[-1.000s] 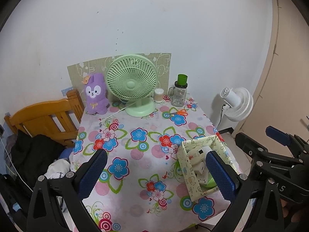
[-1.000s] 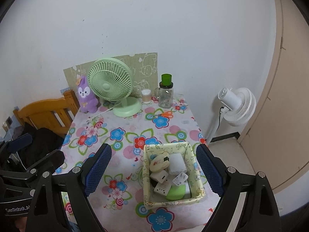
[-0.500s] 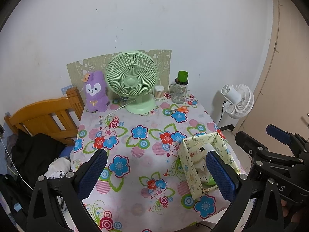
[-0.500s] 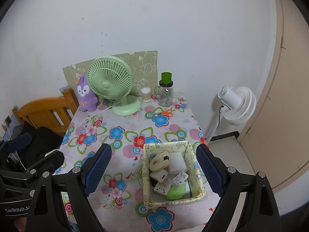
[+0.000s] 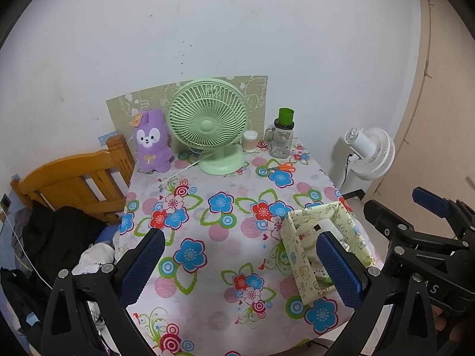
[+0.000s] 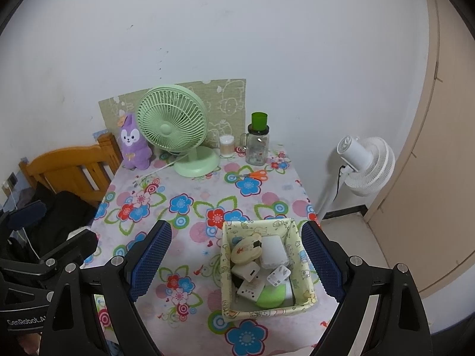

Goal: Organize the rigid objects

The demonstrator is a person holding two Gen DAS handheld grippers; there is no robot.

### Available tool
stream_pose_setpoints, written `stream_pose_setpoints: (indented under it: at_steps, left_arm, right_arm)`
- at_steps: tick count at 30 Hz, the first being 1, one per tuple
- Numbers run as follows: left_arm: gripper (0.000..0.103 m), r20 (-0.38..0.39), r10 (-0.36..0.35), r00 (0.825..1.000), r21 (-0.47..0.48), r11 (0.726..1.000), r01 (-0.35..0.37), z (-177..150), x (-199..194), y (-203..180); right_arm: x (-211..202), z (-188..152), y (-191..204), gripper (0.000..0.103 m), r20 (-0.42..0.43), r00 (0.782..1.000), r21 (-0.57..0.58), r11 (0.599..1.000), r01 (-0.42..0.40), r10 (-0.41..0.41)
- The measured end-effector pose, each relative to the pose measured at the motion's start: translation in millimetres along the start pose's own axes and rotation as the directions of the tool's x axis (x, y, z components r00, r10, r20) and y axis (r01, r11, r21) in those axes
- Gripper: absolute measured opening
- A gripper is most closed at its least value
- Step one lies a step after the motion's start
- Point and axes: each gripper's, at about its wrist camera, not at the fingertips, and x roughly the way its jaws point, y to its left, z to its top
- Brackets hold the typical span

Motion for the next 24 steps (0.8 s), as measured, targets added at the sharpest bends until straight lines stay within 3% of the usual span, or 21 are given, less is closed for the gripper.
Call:
stream_pose_setpoints:
  at_steps: [24]
  left_arm:
    - [0.103, -0.005, -0.004, 1.0, -0.005, 1.0, 0.004, 0.5, 3.3, 2.7]
  right_arm:
    - [1.4, 1.3, 0.4, 0.091, -0.001, 1.0, 0.001, 1.0, 0.0, 0.0]
